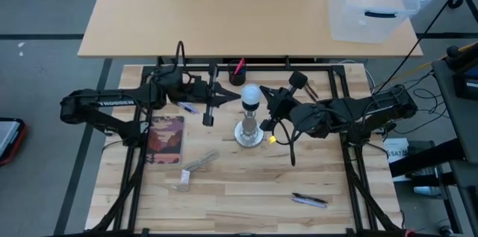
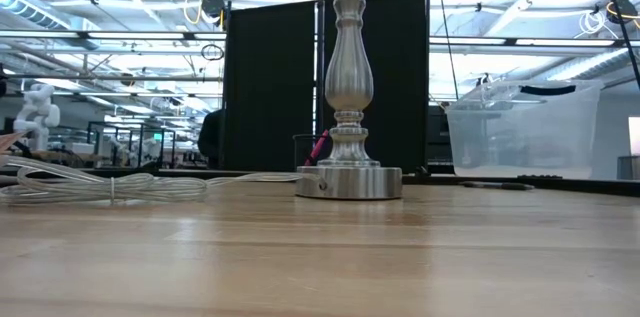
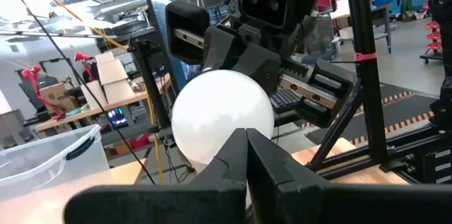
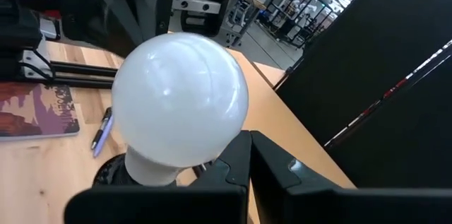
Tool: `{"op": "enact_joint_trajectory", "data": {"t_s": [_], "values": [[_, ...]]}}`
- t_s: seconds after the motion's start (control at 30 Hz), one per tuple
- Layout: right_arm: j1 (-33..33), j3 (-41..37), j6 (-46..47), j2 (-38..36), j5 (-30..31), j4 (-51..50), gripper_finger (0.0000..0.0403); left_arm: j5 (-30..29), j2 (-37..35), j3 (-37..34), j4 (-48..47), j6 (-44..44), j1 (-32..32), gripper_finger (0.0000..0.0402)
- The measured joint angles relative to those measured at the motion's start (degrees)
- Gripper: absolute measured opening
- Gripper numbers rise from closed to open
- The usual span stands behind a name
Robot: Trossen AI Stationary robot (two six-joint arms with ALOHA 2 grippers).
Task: Screw lightbulb
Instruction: Insert the lightbulb into the desk lamp
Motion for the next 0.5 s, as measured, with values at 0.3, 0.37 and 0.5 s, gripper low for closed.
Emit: {"op": "enact_joint_trajectory", "data": {"t_s": [0.3,0.37,0.5], "values": [[0.0,0.0,1.27,0.04,-0.28,-0.4,0.0,-0.37,-0.02,0.0,0.63,-0.46,0.13,0.0],[0.0,0.0,1.32,0.04,-0.31,-0.38,0.0,-0.37,-0.02,0.0,0.64,-0.72,0.36,0.0],[-0.02,0.0,2.29,0.04,-0.28,-0.47,0.0,-0.37,0.37,0.0,0.69,-1.5,0.85,0.0]]}}
